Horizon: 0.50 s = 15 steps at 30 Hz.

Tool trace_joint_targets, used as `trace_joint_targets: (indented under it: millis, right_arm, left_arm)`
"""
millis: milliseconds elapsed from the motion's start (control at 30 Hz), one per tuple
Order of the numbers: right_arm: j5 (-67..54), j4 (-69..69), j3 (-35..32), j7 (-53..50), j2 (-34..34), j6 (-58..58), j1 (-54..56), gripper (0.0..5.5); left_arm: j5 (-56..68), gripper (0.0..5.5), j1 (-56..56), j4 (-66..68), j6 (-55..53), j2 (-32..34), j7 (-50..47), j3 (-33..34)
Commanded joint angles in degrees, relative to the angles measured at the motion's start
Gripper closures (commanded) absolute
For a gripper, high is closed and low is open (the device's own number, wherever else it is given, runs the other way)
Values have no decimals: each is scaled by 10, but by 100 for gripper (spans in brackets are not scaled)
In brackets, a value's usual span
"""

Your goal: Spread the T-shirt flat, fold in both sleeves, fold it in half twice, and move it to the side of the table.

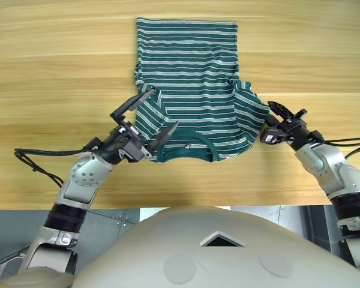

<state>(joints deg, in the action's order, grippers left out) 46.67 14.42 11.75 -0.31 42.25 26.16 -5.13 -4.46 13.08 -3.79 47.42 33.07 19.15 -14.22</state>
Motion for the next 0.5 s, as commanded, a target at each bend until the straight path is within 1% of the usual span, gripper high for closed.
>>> trace_joint_targets:
  millis: [33, 67, 133, 167, 200, 500]
  right_arm:
    - [10, 31, 32, 4, -3, 2, 0, 367]
    - [9, 34, 36, 1, -3, 3, 2, 367]
    - [6, 43, 39, -4, -2, 1, 4, 400]
    - [5, 46, 40, -7, -1, -1, 5, 405]
    - [4, 50, 39, -10, 0, -4, 6, 424]
    - [0, 79, 50, -37, 2, -8, 21, 534]
  left_arm:
    - [-8, 130, 0, 9, 0, -4, 11, 5]
    - [-9, 130, 0, 10, 1, -5, 12, 6]
    - [-9, 127, 3, 11, 2, -6, 12, 8]
    - [-9, 127, 4, 11, 3, -7, 12, 9]
    - [-9, 127, 6, 11, 3, -7, 13, 10]
    - [-8, 127, 11, 14, 10, -12, 16, 17]
